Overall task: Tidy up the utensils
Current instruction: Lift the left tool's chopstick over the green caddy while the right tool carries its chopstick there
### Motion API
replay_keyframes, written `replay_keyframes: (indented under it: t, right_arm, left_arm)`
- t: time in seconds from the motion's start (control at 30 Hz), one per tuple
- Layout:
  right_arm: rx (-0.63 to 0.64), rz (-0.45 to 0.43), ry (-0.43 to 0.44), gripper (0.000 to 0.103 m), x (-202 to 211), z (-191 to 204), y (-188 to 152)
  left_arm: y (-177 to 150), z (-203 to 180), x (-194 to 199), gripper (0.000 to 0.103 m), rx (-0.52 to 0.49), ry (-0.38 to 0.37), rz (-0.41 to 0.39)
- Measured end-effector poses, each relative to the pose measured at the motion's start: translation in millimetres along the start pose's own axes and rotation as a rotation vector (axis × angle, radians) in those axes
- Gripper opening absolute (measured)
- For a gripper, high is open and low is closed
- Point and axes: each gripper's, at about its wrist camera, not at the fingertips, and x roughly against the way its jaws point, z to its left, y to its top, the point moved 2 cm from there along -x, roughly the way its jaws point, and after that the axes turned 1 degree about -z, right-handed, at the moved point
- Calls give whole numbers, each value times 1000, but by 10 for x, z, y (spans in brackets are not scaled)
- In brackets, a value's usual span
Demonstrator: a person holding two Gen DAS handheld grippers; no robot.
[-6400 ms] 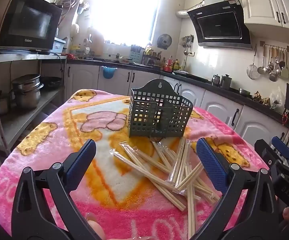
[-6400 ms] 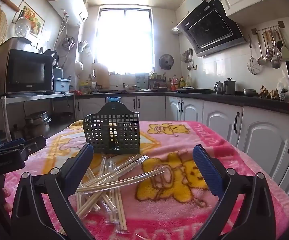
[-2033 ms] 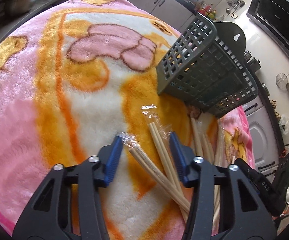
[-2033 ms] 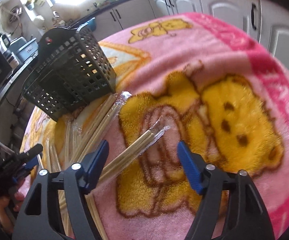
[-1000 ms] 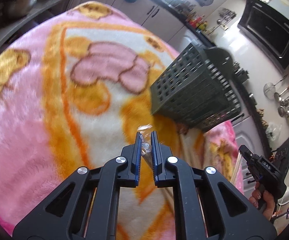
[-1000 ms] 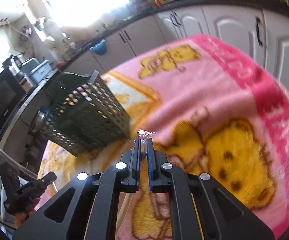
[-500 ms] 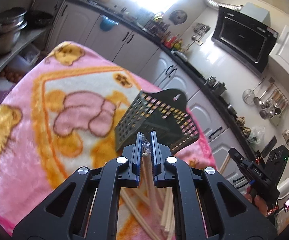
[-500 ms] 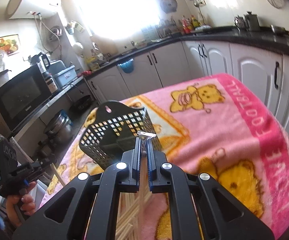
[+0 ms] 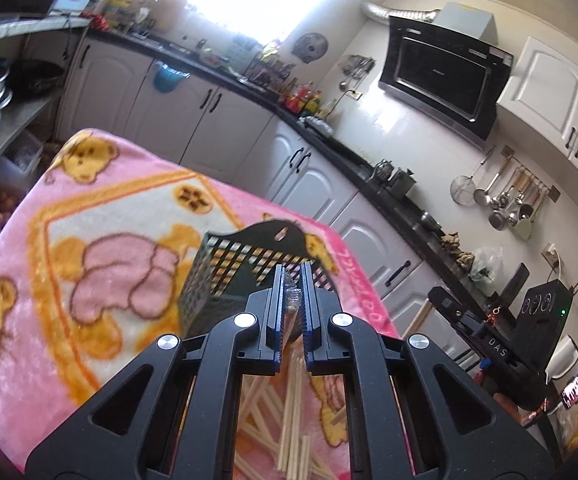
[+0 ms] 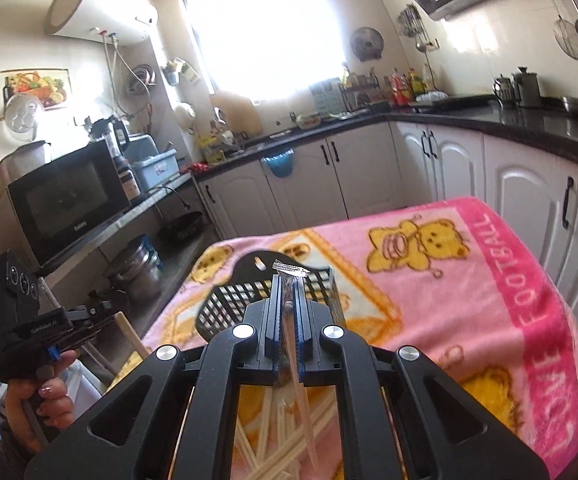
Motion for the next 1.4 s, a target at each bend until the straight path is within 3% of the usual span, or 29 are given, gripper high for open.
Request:
replay_keyframes:
  t: [0.5, 0.93, 1.4]
  right_arm:
    - [96, -147, 88, 6, -70, 434, 656]
    - [133, -241, 73, 6, -314, 426, 1068]
    - [145, -263, 45, 6, -595, 205, 990]
  left_arm:
    - [633, -382, 80, 4, -60, -64, -139]
    - [1040, -408, -6, 4, -95, -15, -227]
    - [912, -199, -366, 4, -118, 66, -210]
